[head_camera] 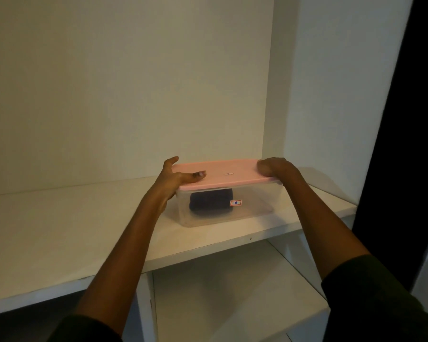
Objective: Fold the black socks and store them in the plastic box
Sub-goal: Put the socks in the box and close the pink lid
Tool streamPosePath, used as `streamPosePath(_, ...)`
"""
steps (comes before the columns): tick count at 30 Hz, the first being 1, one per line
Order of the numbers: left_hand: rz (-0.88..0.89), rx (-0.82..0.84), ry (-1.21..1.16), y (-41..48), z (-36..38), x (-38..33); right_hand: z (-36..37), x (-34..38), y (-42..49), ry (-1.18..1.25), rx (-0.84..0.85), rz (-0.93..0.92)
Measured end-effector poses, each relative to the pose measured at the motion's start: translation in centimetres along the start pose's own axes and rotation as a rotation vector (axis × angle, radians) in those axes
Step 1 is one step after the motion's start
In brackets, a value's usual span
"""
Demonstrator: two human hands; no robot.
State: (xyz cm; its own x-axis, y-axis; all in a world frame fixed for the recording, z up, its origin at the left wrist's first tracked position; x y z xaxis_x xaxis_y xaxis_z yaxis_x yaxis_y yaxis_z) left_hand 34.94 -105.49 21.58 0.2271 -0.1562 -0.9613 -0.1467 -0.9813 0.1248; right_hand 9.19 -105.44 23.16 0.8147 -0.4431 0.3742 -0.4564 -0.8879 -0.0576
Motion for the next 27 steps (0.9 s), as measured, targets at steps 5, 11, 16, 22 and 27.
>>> streamPosePath(5, 0.021, -0.459, -0.065, -0.7, -2.0, 1.4, -0.9, -1.0, -2.0, 0.247, 0.052, 0.046)
streamPosePath(11, 0.148, -0.528, 0.044, -1.5, -2.4, 1.3, -2.0, -0.4, -4.3, 0.543, 0.034, 0.026)
streamPosePath(16, 0.204, -0.164, 0.062, -0.6, 0.1, 1.6, -2.2, 0.5, -6.0, -0.218, -0.227, -0.151)
streamPosePath(22, 0.200, 0.075, 0.153, -0.1, 2.3, 2.1, 0.4, 3.0, -9.3, -0.155, 0.028, -0.633)
streamPosePath(27, 0.125, 0.194, 0.140, 0.9, 3.8, 2.5, 1.6, 3.8, -9.5, -0.409, -0.354, -0.655)
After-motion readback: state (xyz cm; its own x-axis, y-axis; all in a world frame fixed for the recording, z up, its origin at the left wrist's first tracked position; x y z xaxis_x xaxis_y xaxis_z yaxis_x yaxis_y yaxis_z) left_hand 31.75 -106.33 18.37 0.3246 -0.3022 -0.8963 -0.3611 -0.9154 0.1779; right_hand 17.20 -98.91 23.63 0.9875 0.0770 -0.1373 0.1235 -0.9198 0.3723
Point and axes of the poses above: each hand's wrist, its own y-axis towards the middle knuckle, its own z-axis out of the palm, x = y × z, the point moved 5 cm from there along y, towards the middle knuckle, and after that the axes turned 3 degrees about x, right-handed, at the moved point
